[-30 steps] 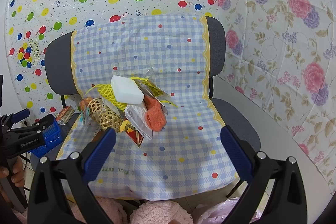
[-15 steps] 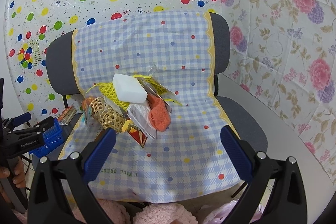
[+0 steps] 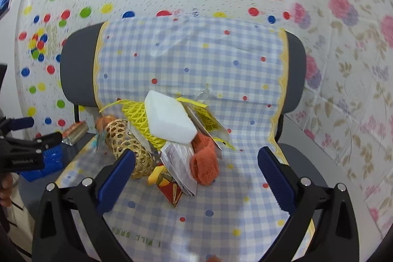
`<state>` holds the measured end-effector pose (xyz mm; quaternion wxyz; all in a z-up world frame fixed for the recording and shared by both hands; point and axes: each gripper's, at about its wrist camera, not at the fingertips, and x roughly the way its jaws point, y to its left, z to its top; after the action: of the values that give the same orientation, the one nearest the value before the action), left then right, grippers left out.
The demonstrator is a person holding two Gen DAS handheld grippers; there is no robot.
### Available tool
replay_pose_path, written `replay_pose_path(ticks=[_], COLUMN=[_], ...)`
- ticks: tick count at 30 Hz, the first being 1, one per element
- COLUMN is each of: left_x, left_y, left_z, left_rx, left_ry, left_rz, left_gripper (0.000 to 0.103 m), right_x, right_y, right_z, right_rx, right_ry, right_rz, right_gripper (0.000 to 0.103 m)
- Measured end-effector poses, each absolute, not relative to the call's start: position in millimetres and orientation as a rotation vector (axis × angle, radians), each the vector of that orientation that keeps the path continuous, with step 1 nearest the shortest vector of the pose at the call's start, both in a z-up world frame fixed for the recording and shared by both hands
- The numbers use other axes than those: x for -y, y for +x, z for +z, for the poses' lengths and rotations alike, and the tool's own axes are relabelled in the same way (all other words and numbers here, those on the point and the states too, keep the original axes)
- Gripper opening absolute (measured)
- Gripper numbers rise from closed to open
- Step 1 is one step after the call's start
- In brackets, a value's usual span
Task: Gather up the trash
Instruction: 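Grasp the white foam block with the right tool while the left tool grasps the yellow foam net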
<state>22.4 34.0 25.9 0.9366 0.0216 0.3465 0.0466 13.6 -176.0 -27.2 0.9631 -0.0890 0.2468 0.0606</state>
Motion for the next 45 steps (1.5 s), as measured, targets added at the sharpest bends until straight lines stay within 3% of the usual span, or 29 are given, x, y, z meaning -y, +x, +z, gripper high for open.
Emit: replay_pose_path(ticks=[3,7,9,15,17,19,20,32,43,44,45], left_x=[-41.2,-44.7,-44.7,-48.3,-50.6,-51.2,-50.7,1.5,57.5,60.3,63.5], left_y=[41.7,60.2,66.7,82.9,84.5,85.5,85.5,63.5,109.8,116.2,123.7], left_z=[17.5,7.3,3.2,-10.2,-13.5,-14.0,-13.0,25.5,29.5,28.1,26.1], left_rx=[-0.738,-0.759,-0.762,-0.786,-0.793,-0.794,-0.792,-0.671,-0.697,-0.704,-0.713], left_ry=[0.004,-0.015,-0.008,-0.014,-0.02,-0.019,-0.016,0.047,-0.021,-0.023,-0.02], left_rz=[0.087,0.069,0.067,0.06,0.057,0.055,0.055,-0.101,-0.216,-0.211,-0.2], left_gripper=[0.096,0.096,0.096,0.096,0.096,0.096,0.096,0.096,0.091,0.089,0.076], right_x=[161.0,142.3,135.3,114.9,111.5,109.1,109.7,199.0,251.5,253.0,256.5], right_y=[28.7,52.9,63.2,81.6,85.7,89.2,89.6,4.9,-18.5,-15.7,-14.7], right_z=[-31.2,-39.2,-42.5,-54.1,-57.6,-58.5,-58.1,-13.7,-31.1,-32.5,-34.8], right_rx=[-0.477,-0.471,-0.464,-0.424,-0.422,-0.42,-0.426,-0.324,-0.418,-0.424,-0.431], right_ry=[-0.197,-0.263,-0.3,-0.451,-0.497,-0.522,-0.521,0.014,0.154,0.157,0.148], right_rz=[0.173,0.2,0.191,0.15,0.137,0.123,0.12,0.101,-0.019,-0.027,-0.025], right_gripper=[0.097,0.082,0.079,0.075,0.065,0.041,0.039,0.034,0.033,0.033,0.033])
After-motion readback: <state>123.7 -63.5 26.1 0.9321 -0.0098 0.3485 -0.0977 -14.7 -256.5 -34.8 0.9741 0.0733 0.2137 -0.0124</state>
